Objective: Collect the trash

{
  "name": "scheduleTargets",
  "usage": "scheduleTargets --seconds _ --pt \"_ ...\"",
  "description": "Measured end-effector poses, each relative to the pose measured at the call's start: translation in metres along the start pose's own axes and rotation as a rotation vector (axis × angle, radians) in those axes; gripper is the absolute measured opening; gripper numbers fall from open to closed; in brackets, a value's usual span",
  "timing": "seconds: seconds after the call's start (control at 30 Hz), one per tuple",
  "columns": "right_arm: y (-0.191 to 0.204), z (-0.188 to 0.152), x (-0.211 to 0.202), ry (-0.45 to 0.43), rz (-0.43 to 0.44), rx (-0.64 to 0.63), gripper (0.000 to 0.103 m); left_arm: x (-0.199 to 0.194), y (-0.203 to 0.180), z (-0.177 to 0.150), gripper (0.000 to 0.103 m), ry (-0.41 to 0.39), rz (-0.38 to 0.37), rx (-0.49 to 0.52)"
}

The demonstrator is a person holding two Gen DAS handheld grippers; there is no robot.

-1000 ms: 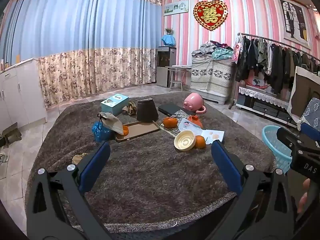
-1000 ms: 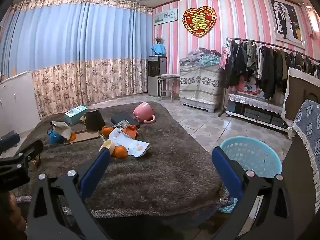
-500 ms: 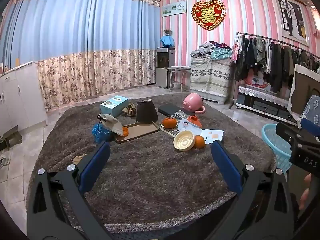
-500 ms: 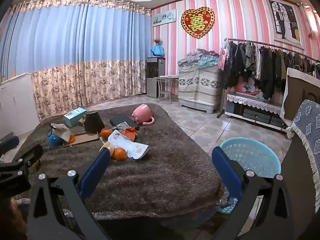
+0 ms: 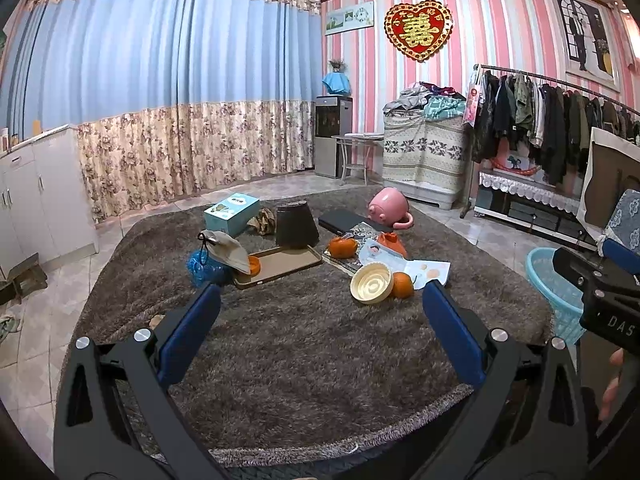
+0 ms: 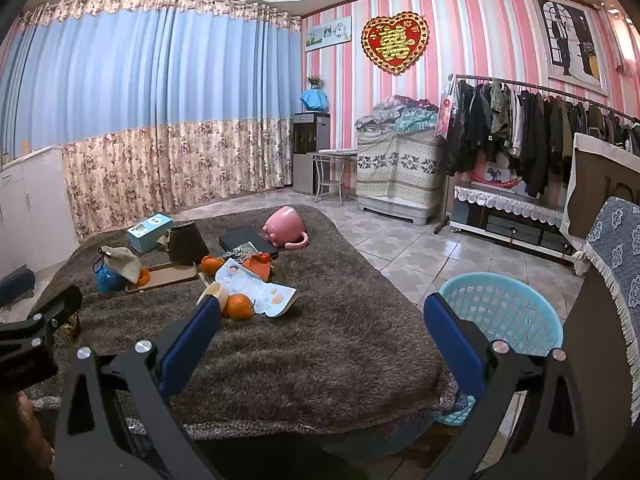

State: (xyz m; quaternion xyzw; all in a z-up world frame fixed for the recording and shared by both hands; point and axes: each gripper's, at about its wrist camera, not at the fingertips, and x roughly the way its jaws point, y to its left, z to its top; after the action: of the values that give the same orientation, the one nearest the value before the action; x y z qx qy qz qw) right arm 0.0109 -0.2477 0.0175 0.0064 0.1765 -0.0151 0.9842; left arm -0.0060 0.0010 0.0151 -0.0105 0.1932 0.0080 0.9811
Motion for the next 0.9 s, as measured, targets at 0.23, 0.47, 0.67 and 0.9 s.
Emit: scheduleTargets --seconds 0.23,0.47,0.67,0.9 --pt "0.002 -0.002 0.002 0.003 -0.002 0.001 0.099 0.000 -0.001 0.000 0.098 0.000 0.003 0.003" --pt "0.001 -0.004 0.004 0.005 -0.001 0.001 0.099 0.001 -0.002 -0.001 0.098 -0.003 0.004 0.011" --pt "0.004 -0.008 0.006 0.004 0.000 -0.005 0.099 0.004 0.000 -0.007 0.098 -0.001 0.004 0.013" --pt "0.005 -0.012 0.008 0.008 0.001 -0.003 0.099 0.005 -0.001 -0.008 0.098 -0.002 0.005 0.016"
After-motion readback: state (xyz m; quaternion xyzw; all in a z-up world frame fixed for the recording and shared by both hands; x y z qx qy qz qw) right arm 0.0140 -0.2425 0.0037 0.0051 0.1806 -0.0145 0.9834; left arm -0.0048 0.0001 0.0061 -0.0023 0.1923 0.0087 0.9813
